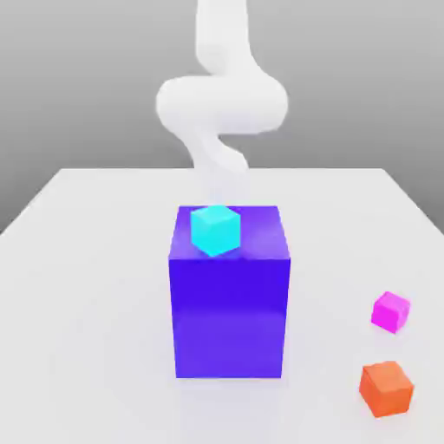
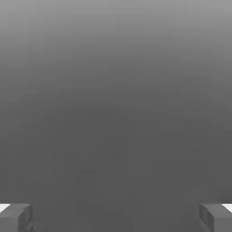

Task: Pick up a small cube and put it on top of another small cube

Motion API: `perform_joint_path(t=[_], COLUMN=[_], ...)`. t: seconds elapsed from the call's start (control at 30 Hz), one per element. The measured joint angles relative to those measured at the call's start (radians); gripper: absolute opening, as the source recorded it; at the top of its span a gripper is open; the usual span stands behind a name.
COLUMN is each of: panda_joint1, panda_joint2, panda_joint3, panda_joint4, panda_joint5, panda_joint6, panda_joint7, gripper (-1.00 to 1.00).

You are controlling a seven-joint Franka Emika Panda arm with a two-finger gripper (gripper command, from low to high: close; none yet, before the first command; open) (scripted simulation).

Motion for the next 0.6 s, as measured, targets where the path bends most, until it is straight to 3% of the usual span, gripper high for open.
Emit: perform_joint_path(t=[0.37,0.6], panda_joint1=[0.209,0.334], panda_joint2=[0.4,0.658], panda_joint3=[0.208,0.358], panda_joint4=[-0.206,-0.336], panda_joint5=[0.063,-0.014], panda_joint6=[0.245,0.4], panda_joint7=[-0.004,0.077], gripper=[0.0,0.0])
